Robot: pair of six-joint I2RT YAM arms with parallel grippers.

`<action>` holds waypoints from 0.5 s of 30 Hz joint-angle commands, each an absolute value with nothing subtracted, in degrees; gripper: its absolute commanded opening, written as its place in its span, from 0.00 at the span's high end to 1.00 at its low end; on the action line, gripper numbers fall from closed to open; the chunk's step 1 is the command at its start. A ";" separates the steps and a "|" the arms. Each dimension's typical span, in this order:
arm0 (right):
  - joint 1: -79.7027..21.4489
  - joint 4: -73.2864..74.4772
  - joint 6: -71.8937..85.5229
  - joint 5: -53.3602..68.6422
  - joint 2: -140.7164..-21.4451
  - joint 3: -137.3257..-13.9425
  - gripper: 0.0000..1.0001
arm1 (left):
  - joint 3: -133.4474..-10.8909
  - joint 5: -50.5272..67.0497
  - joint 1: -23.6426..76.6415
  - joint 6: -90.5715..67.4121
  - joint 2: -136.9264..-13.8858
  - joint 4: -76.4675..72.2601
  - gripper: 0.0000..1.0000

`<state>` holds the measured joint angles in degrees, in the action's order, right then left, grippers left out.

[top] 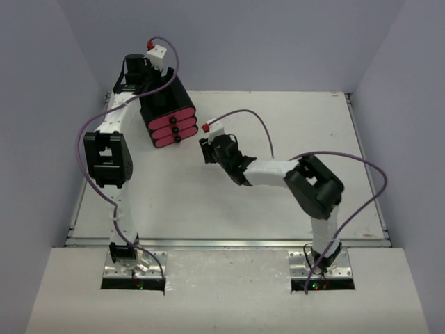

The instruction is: Organize the makeup

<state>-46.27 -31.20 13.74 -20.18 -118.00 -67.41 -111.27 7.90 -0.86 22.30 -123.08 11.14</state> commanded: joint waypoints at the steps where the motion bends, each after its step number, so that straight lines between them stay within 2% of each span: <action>1: -38.53 -2.42 9.69 -3.21 -102.09 -70.55 0.23 | -118.64 6.65 -1.30 23.99 -125.69 25.97 0.03; 2: -36.94 14.06 10.15 -0.54 -102.23 -76.71 0.18 | -119.56 6.15 -1.23 23.99 -125.30 26.99 0.03; 4: -32.98 29.62 12.43 -4.68 -102.60 -81.64 0.09 | -121.19 5.41 -1.23 23.91 -122.31 27.76 0.03; 6: -27.33 37.04 15.16 -7.75 -100.38 -81.74 0.03 | -121.23 3.99 -1.23 24.08 -119.31 28.27 0.02; 9: -16.28 36.95 20.07 -2.29 -92.14 -73.00 0.01 | -117.28 1.06 -1.50 25.15 -109.82 28.73 0.02; 15: -9.62 30.58 26.70 -13.61 -77.43 -59.39 0.01 | -95.21 -2.57 -4.94 26.41 -90.66 27.33 0.01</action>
